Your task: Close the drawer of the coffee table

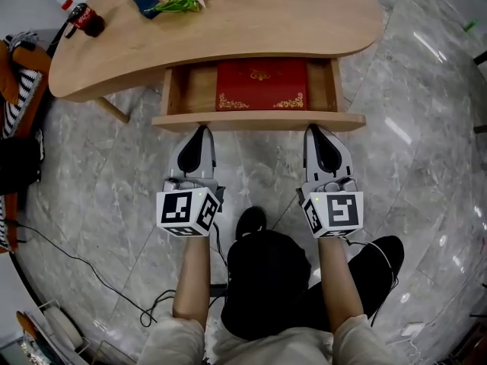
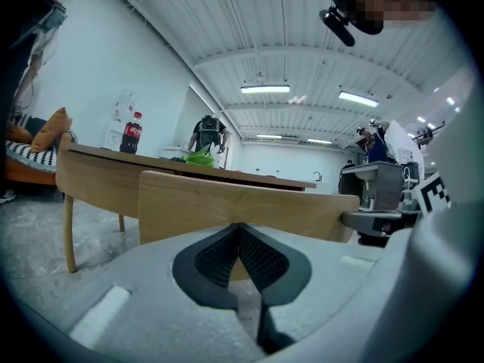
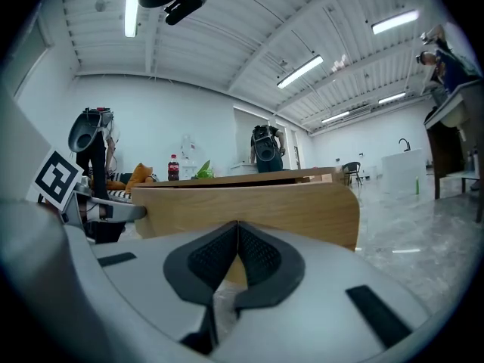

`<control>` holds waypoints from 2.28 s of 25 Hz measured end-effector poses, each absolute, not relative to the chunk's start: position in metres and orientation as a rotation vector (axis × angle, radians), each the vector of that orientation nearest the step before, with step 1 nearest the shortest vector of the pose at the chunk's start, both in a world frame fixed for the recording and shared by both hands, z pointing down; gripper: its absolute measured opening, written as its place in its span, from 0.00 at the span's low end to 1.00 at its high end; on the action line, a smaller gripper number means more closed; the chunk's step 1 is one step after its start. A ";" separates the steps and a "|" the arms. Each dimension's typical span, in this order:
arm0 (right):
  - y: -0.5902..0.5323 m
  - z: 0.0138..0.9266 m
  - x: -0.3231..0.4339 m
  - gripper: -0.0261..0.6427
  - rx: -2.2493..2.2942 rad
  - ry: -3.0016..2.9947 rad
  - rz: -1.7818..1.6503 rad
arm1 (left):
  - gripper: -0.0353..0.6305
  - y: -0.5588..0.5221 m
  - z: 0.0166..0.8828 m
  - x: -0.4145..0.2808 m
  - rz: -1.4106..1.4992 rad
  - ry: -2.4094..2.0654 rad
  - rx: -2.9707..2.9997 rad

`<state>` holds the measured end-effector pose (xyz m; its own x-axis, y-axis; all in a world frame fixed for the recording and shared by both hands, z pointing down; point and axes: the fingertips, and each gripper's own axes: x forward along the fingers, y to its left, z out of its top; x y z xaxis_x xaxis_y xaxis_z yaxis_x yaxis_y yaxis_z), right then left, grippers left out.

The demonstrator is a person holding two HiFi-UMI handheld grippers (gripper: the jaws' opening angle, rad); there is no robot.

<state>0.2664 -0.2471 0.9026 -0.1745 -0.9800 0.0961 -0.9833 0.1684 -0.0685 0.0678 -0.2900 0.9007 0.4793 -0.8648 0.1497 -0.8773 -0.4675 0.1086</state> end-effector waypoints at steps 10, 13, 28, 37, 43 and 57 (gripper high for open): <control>-0.267 0.902 0.271 0.06 2.039 -2.347 0.178 | 0.07 -0.310 0.900 0.072 0.112 -1.510 2.551; -0.273 0.903 0.272 0.06 2.037 -2.335 0.171 | 0.07 -0.316 0.901 0.074 0.120 -1.505 2.549; -0.314 0.900 0.282 0.06 2.063 -2.304 0.214 | 0.07 -0.355 0.899 0.084 0.219 -1.475 2.585; -0.343 0.901 0.288 0.06 2.077 -2.278 0.235 | 0.07 -0.384 0.900 0.091 0.261 -1.441 2.618; -0.359 0.899 0.291 0.06 2.065 -2.262 0.234 | 0.07 -0.399 0.898 0.093 0.199 -1.440 2.602; -0.389 0.899 0.297 0.06 2.068 -2.245 0.263 | 0.07 -0.429 0.897 0.099 0.190 -1.425 2.600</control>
<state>0.2970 -0.3886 0.8991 -0.0872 -0.9811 0.1728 -0.9945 0.0756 -0.0727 0.0988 -0.4288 0.8973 0.5352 -0.8224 0.1928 -0.8442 -0.5288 0.0876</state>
